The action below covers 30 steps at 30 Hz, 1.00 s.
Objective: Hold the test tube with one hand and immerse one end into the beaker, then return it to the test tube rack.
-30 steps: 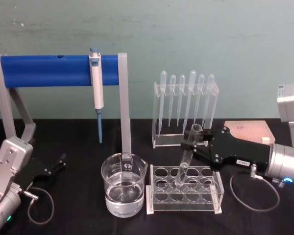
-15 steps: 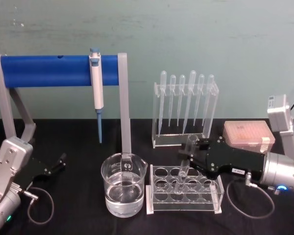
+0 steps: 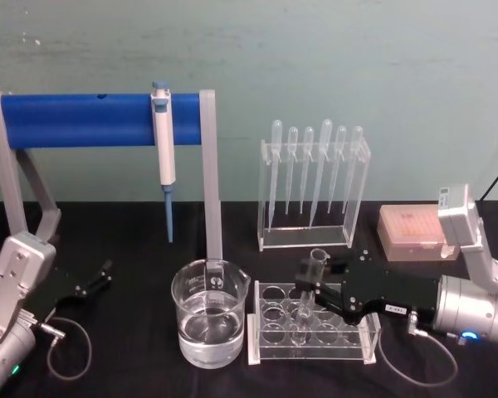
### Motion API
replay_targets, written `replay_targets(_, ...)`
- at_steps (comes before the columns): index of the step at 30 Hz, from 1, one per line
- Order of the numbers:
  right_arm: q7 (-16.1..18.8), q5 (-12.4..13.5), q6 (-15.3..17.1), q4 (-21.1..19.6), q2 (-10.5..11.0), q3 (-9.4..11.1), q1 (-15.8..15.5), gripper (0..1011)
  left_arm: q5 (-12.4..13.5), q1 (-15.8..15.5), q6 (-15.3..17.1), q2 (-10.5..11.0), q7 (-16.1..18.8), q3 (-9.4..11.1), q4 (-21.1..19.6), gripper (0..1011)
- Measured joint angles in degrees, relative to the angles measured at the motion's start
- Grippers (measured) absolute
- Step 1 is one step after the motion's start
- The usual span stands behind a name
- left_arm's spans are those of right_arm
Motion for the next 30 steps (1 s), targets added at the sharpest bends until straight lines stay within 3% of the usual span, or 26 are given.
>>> replay_targets(21,0.2,-1.1,-1.3,1.2,-0.5,0.4,-0.8,231,0.0,0.0,0.0,0.0,0.0,0.0,0.0,1000)
replay_targets(30,0.2,-0.9,-1.1,1.1,-0.5,0.3,-0.7,501,0.0,0.0,0.0,0.0,0.0,0.0,0.0,1000)
